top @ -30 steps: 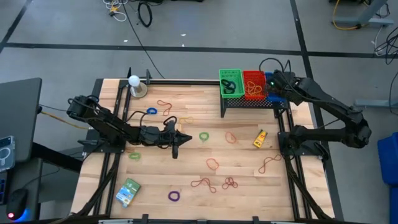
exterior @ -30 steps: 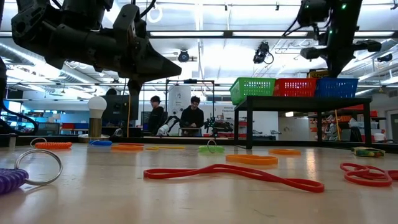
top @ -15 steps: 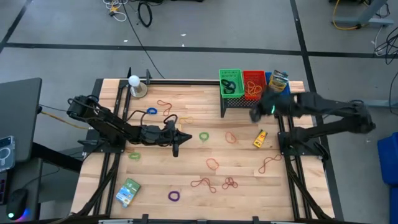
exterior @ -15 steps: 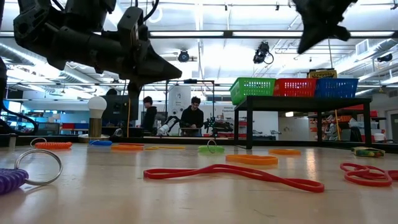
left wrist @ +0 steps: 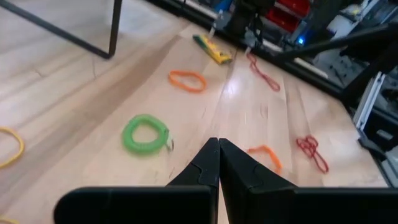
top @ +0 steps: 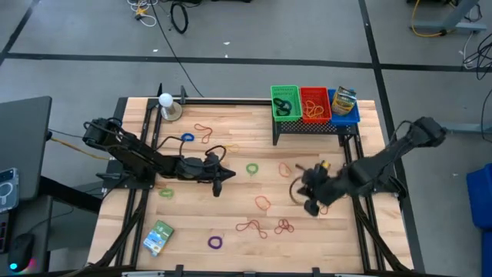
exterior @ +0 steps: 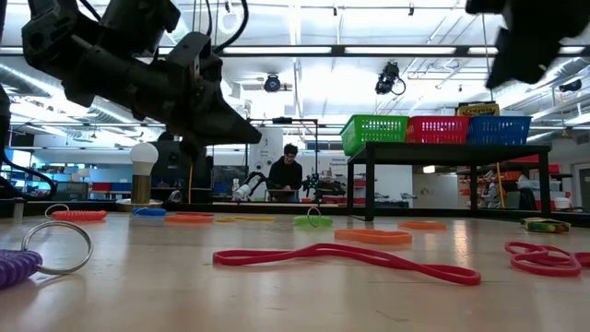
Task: Pick & Place Office Desk Supplies
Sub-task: Put the orange rubber band into the red bin
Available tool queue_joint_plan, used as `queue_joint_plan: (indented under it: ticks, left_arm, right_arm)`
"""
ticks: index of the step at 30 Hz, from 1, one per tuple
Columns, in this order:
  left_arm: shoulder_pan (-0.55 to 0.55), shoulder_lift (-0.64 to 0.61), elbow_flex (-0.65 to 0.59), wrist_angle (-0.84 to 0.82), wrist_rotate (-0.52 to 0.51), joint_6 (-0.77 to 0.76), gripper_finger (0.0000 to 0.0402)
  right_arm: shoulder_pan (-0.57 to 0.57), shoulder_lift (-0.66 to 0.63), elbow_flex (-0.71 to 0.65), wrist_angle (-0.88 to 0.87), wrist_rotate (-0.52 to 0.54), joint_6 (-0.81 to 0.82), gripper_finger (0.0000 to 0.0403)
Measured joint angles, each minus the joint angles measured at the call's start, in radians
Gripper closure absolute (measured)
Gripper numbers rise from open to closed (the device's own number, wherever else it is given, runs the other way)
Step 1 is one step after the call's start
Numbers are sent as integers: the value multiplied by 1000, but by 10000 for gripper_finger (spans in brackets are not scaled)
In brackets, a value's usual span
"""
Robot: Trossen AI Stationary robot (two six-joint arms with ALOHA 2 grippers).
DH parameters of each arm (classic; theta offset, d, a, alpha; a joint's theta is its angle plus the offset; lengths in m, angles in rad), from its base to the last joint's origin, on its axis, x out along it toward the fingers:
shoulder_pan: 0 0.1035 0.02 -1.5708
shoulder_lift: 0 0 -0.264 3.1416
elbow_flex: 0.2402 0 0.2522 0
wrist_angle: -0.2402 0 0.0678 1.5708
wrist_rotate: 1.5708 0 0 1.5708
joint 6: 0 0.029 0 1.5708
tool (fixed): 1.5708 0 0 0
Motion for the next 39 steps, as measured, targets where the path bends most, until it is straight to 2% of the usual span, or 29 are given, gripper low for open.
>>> queue_joint_plan:
  ticks: [4, 8, 14, 18, 22, 28, 35, 39]
  left_arm:
    - [-2, 0, 39, -98, 14, -9, 395]
    - [-2, 0, 73, -164, 16, -9, 394]
    - [-2, 0, 81, -166, 48, -18, 394]
    - [-2, 0, 81, -170, 75, 10, 394]
    - [-2, 0, 81, -173, 102, 39, 393]
    - [-2, 0, 81, -175, 107, 45, 393]
    - [-2, 0, 81, -179, 107, 47, 393]
    - [-2, 0, 81, -181, 107, 45, 393]
  right_arm:
    - [48, 120, -17, 54, 2, 74, 358]
    - [31, 243, -18, 103, 26, 213, 305]
    - [-91, 330, -18, 64, 46, 494, 221]
    - [-225, 331, -52, 123, 71, 500, 199]
    - [-345, 332, -142, 232, 36, 398, 210]
    - [-453, 335, -226, 352, -42, 208, 242]
    - [-489, 395, -241, 391, -64, 93, 292]
    - [-489, 405, -238, 409, -65, 85, 337]
